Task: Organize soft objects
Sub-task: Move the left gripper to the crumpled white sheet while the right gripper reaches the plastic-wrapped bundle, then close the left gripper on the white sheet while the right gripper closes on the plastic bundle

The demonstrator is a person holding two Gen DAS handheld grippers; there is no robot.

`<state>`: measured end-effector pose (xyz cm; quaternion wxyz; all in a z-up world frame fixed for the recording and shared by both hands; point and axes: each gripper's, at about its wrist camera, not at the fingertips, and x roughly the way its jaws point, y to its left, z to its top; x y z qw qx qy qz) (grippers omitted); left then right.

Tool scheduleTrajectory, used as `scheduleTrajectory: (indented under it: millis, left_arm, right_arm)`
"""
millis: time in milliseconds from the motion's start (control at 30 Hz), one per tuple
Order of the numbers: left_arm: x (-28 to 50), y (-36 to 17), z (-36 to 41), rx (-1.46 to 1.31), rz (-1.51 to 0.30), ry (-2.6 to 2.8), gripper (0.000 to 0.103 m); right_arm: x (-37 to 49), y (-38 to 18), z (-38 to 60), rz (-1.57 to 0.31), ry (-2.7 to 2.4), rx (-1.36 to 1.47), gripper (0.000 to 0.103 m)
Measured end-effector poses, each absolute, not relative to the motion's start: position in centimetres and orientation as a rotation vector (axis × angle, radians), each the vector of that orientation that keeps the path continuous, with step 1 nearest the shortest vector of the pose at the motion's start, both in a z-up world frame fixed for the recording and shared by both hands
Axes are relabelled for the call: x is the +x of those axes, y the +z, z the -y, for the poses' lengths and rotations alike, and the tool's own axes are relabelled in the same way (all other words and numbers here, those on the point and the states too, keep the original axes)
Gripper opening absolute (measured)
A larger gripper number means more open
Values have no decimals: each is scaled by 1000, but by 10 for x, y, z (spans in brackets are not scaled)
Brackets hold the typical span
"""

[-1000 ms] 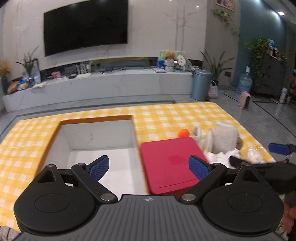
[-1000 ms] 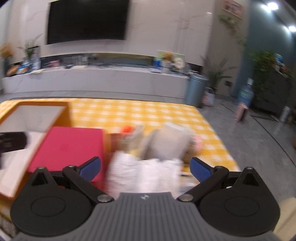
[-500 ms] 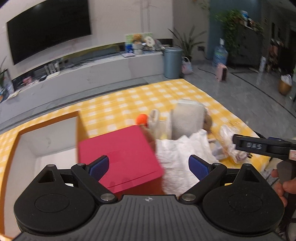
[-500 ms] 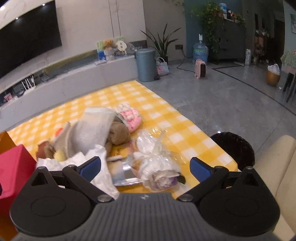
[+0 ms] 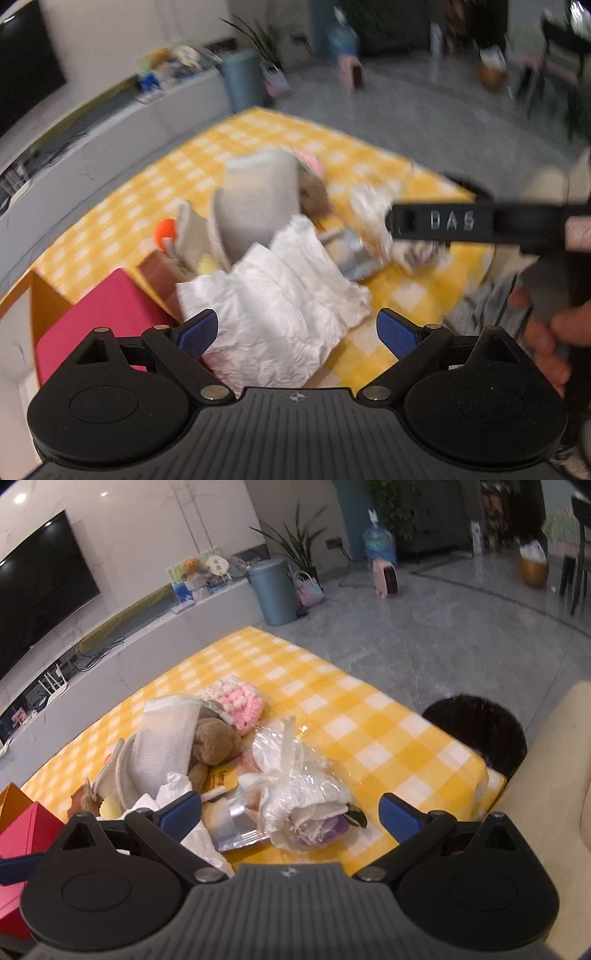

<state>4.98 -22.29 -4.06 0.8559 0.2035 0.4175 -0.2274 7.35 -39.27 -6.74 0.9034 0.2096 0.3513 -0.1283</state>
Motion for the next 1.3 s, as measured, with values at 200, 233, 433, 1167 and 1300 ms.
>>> scheduleTrajectory:
  millis: [200,233,433,1167,1300]
  left_arm:
    - [86,-61,231,301,-1067,-335,103]
    - [89,-62,234,307,-1061,-304,103]
    - [107,-74,250,317,-1105,-146,103]
    - [132,-77,232,344,-1229,-217,16]
    - [121,-58,216,284,-1203,-289,16]
  right_arm:
    - [73,-69,393,-727,-253,448,100]
    - [74,-70,393,-729,-250,445,100]
    - [72,-71,397,-722,-263,469,100]
    - [69,-74,410,-702,-261,554,99]
    - [74,-77,411,-721,-258,564,99]
